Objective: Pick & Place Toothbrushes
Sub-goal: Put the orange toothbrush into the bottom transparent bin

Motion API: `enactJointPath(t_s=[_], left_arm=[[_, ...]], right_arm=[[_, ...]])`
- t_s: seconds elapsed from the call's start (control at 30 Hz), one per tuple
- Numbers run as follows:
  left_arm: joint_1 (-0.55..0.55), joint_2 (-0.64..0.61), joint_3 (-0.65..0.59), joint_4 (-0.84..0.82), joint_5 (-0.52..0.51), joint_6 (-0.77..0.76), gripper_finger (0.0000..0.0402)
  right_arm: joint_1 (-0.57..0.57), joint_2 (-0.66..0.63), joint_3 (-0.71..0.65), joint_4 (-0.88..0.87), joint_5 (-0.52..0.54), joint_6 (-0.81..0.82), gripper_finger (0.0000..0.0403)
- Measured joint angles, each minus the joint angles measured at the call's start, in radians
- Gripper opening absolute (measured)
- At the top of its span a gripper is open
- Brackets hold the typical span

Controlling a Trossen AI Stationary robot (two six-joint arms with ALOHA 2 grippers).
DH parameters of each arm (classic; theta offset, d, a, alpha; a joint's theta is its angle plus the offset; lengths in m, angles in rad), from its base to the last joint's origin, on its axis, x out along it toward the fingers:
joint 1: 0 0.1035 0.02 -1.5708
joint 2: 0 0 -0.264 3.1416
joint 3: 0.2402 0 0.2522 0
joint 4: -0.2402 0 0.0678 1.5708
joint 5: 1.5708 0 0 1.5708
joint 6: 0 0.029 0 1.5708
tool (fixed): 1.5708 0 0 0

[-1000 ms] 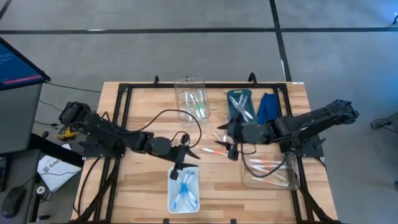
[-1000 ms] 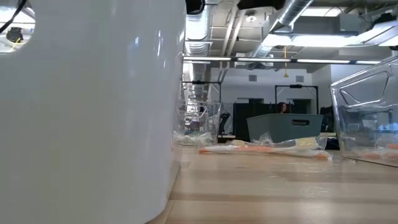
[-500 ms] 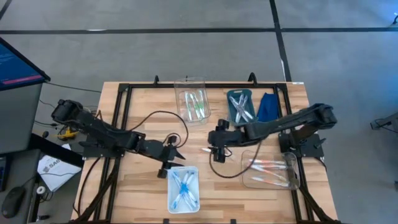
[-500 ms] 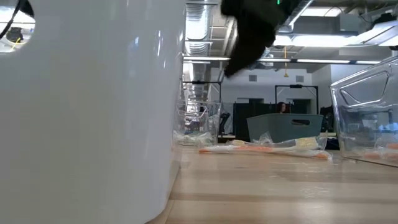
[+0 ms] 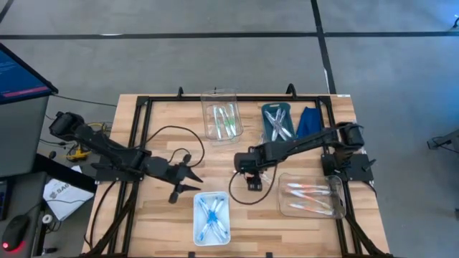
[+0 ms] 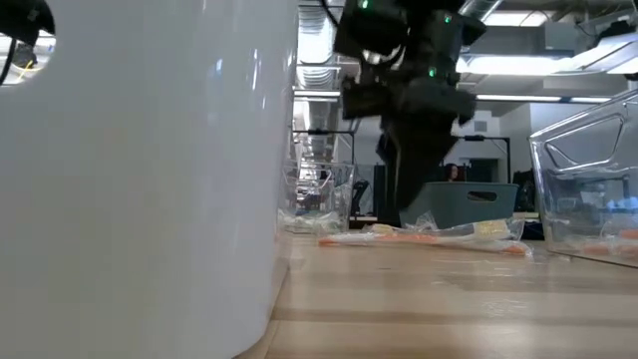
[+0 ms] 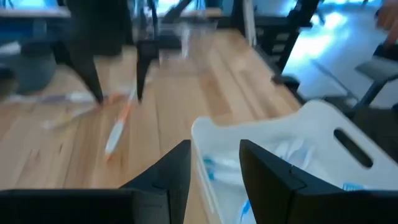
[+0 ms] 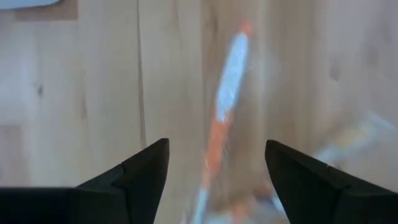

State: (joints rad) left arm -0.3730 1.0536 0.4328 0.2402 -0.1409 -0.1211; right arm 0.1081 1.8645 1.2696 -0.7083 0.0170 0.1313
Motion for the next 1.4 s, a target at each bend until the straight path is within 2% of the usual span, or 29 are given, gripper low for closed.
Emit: enactJointPath(t_s=[0.13,0.67,0.87,1.17,1.4], left_arm=[[-0.008,-0.019,-0.037,0.07,-0.009,0.003,0.0131],[-0.019,-0.023,-0.044,0.111,-0.009,0.011,0.0131],[-0.019,-0.023,-0.044,0.117,-0.009,0.011,0.0131],[-0.019,-0.023,-0.044,0.117,-0.008,0.011,0.0131],[-0.019,-0.023,-0.044,0.116,-0.008,0.011,0.0131]], right_arm=[[0.022,0.03,0.004,0.038,-0.002,0.001,0.026],[0.043,0.107,0.002,0.013,0.006,0.046,0.0251],[0.042,0.107,0.001,0.001,0.006,0.054,0.019],[0.042,0.106,0.001,-0.008,0.007,0.056,0.0023],[0.042,0.106,0.001,-0.016,0.01,0.088,0.0014]])
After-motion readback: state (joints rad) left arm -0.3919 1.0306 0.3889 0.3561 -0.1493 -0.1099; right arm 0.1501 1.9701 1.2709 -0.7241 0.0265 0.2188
